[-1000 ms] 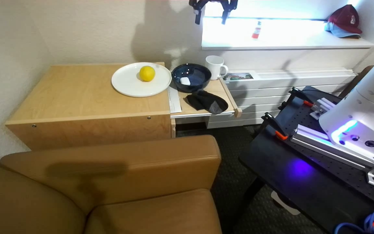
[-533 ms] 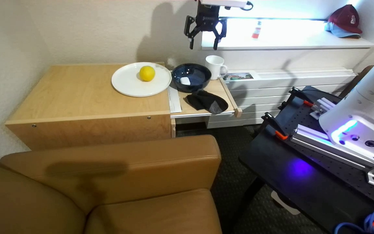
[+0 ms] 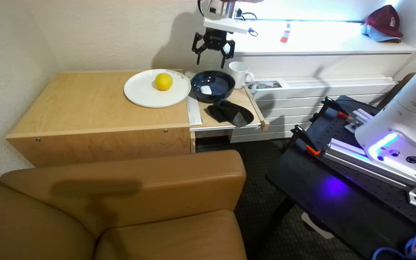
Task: Remove the white bar of soap from the bowl and put it on the nightstand
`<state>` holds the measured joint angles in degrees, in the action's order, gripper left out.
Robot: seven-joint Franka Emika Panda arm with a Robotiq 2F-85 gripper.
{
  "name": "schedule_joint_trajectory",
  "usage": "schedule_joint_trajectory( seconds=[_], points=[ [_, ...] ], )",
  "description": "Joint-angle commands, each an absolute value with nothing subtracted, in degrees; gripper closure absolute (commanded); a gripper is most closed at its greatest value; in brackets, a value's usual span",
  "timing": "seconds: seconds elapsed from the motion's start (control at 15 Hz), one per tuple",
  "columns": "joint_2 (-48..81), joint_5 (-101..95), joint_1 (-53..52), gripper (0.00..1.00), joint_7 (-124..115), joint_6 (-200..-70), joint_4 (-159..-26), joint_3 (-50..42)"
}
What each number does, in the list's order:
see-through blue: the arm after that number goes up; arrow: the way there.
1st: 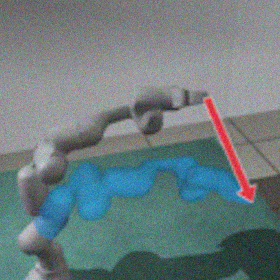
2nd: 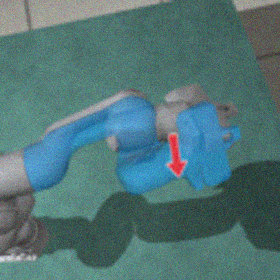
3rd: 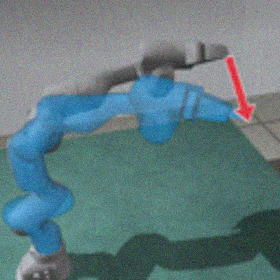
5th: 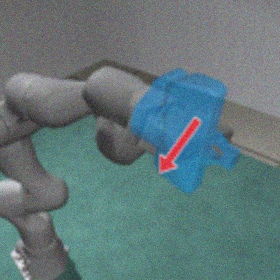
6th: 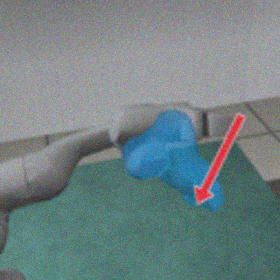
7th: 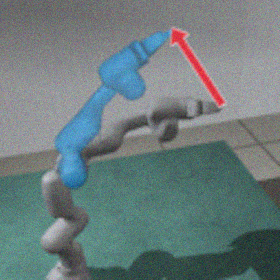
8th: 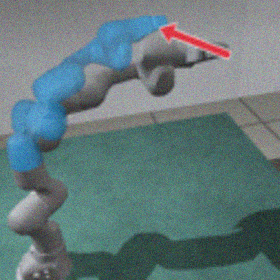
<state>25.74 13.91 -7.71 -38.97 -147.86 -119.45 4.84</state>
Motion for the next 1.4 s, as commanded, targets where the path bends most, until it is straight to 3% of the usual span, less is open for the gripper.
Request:
schedule_joint_trajectory(
  seconds=[0.0,0.4,1.33],
  points=[
    [26.2,14.5,-9.1,0.0,-39.0,-147.7,-118.9,3.7],
    [30.2,7.7,-14.0,0.0,-46.6,-150.1,-117.7,-1.4],
    [36.8,7.5,-14.9,0.0,-46.8,-153.8,-115.9,-1.7]
  ],
)
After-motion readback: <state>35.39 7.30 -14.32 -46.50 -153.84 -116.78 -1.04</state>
